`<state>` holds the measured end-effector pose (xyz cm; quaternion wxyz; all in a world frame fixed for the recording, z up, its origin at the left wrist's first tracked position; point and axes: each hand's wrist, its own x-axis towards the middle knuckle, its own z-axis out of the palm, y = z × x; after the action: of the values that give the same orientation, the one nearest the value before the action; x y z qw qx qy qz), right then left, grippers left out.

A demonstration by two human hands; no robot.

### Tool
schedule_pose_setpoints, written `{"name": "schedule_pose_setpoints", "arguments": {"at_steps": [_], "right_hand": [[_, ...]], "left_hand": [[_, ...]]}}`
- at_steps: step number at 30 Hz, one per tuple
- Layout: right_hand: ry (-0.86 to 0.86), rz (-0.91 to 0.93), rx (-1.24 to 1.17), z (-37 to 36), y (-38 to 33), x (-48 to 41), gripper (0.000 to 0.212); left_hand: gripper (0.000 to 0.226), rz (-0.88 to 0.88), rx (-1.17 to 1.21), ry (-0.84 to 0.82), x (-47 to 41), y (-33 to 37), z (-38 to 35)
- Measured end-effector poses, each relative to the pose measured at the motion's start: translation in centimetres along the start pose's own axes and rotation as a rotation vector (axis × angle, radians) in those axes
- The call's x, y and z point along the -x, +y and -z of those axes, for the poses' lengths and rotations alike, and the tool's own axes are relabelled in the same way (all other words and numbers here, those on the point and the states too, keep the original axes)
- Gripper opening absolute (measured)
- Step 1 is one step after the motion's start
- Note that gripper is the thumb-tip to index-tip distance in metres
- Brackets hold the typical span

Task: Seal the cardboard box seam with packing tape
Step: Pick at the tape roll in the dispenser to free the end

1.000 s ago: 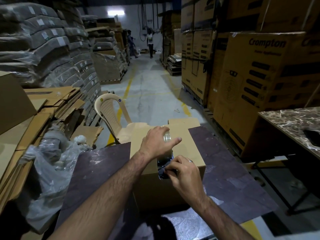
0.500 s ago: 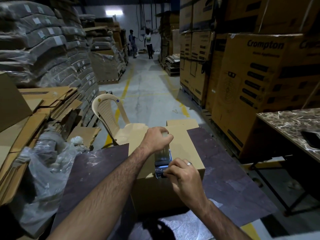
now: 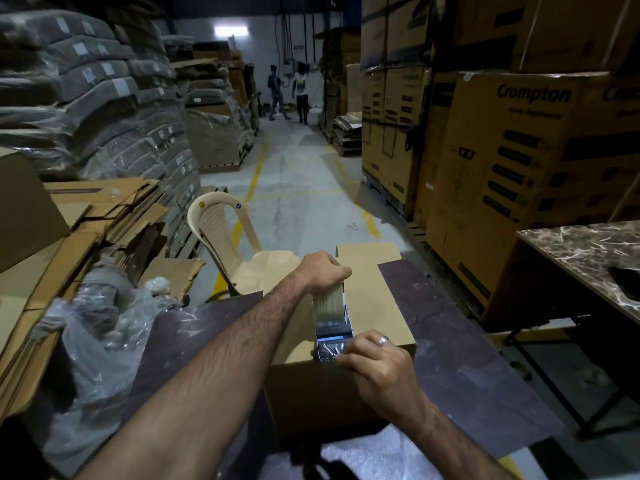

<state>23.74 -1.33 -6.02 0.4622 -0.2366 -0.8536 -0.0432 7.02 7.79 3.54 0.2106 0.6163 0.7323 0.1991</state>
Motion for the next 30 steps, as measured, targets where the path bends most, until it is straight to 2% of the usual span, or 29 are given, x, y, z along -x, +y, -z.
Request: {"name": "schedule_pose_setpoints", "arguments": {"at_steps": [2, 5, 7, 9, 11, 15, 19, 24, 30], "right_hand": [[-0.028, -0.068, 0.009, 0.0, -0.2, -0.4, 0.012], [-0.069, -0.176, 0.037, -0.1, -0.7, -0.5, 0.011], [-0.066, -0.251, 0.016, 0.0, -1.1, -0.5, 0.021], [-0.074, -0.327, -0.009, 0.0, -1.5, -0.5, 0.040], [-0.117, -0.334, 0.034, 0.1, -1.8, -1.0, 0.047], [-0.151, -0.271, 0.118, -0.1, -1.7, -1.3, 0.022], [-0.129, -0.291, 0.134, -0.3, -1.8, -0.8, 0.012], [-0.047, -0.158, 0.191, -1.1, -1.8, -0.3, 0.007], [-0.054, -0.096, 0.221, -1.1, -1.5, -0.5, 0.011]], "left_hand": [[0.030, 0.013, 0.018, 0.086, 0.2, 0.2, -0.2], [0.039, 0.026, 0.023, 0.345, 1.6, -0.2, -1.3], [0.054, 0.042, -0.001, 0.483, 2.6, -0.5, -1.7], [0.061, 0.065, 0.004, 0.546, 3.2, -0.7, -1.6], [0.065, 0.080, 0.054, 0.542, 3.4, -0.9, -1.4], [0.065, 0.000, 0.177, 0.503, 4.2, -1.3, -2.1], [0.075, -0.164, 0.162, 0.415, 5.7, -2.1, -3.8], [0.056, -0.188, 0.201, 0.428, 4.6, -2.6, -3.9], [0.047, -0.162, 0.241, 0.380, 3.4, -2.4, -3.4]]}}
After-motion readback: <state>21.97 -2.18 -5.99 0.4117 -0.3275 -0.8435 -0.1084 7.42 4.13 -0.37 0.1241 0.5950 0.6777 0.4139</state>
